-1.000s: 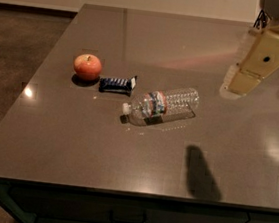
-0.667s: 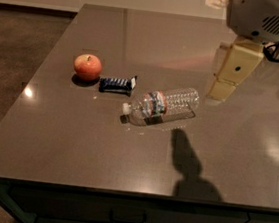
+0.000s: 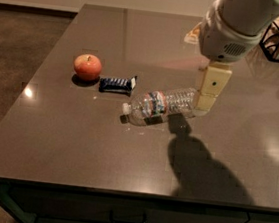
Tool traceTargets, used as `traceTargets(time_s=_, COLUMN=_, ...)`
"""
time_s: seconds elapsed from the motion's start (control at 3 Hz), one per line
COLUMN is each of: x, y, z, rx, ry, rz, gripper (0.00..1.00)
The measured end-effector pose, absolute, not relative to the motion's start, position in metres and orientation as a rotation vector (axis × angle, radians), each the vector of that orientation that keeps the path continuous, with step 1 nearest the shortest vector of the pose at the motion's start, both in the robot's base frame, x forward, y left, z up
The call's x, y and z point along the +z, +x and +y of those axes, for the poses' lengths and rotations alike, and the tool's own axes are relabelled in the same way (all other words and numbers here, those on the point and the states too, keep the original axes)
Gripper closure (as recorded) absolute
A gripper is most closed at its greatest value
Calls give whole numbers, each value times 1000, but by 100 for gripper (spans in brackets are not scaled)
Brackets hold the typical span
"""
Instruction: Pick water bottle
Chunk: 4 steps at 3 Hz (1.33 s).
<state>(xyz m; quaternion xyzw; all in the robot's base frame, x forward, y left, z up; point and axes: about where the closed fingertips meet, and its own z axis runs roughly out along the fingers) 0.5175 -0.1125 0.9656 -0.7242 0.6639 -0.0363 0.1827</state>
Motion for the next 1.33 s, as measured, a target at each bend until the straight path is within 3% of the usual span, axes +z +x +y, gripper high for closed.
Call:
traceTargets(time_s=1.0, x=885, y=555, z=-108, rx=7, ry=-2185, rz=1951, gripper=0)
traceTargets(time_s=1.33, x=869, y=556, z=-106, rx=2, ry=-2217, rz=1969, gripper=17)
